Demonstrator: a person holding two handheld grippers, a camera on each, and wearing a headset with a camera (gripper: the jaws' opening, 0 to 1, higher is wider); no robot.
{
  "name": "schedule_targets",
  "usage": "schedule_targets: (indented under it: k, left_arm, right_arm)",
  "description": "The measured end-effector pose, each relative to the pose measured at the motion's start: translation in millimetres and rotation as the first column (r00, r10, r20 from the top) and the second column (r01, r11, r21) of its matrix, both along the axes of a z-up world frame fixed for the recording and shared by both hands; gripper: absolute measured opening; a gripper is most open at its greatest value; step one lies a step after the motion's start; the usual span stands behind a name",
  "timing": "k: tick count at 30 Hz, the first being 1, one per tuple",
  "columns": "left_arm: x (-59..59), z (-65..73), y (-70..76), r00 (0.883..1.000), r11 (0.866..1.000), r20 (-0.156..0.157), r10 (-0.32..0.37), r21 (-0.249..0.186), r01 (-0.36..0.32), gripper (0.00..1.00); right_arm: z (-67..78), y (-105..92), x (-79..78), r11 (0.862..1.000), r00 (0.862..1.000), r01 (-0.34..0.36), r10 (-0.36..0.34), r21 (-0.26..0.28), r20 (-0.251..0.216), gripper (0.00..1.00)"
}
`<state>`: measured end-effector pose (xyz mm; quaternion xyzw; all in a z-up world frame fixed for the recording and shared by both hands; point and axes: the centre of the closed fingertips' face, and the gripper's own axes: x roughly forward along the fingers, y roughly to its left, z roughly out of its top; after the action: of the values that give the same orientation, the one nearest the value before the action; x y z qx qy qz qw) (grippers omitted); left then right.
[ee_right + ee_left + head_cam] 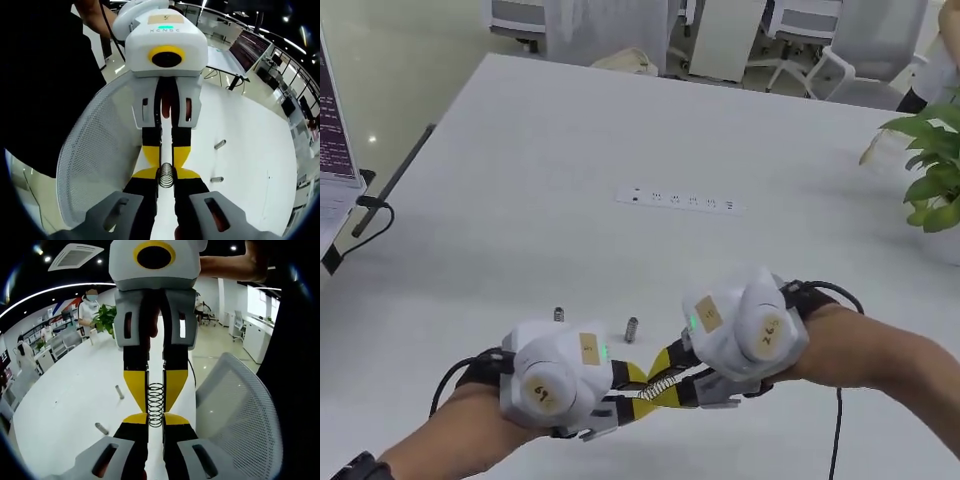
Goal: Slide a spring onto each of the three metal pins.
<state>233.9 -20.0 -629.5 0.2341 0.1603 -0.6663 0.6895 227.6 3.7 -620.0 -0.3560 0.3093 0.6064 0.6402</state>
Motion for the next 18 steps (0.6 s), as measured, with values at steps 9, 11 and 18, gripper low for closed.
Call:
schedule_targets:
  k: [9, 11, 18]
  left_arm:
    - [0.8, -2.3, -2.4, 1.000, 1.000, -0.021, 0.016, -0.006, -0.016, 0.03]
    - [1.1, -3.7, -2.0, 0.999, 1.000, -0.030, 0.024, -0.009, -0.024, 0.03]
    - [-1.9, -17.2, 6.5, 0.998, 0.999, -0.049, 0.043, 0.018, -0.042, 0.12]
  right_arm:
    - [-2.3, -3.4, 1.0, 1.000, 0.999, 0.030, -0.030, 0.005, -0.011, 0.09]
    - [-2.4, -4.5, 0.9, 0.999, 0.999, 0.036, -0.036, 0.005, -0.011, 0.09]
    - [-1.6, -15.9, 3.8, 0.997, 0.997, 0.076, -0.076, 0.005, -0.007, 0.09]
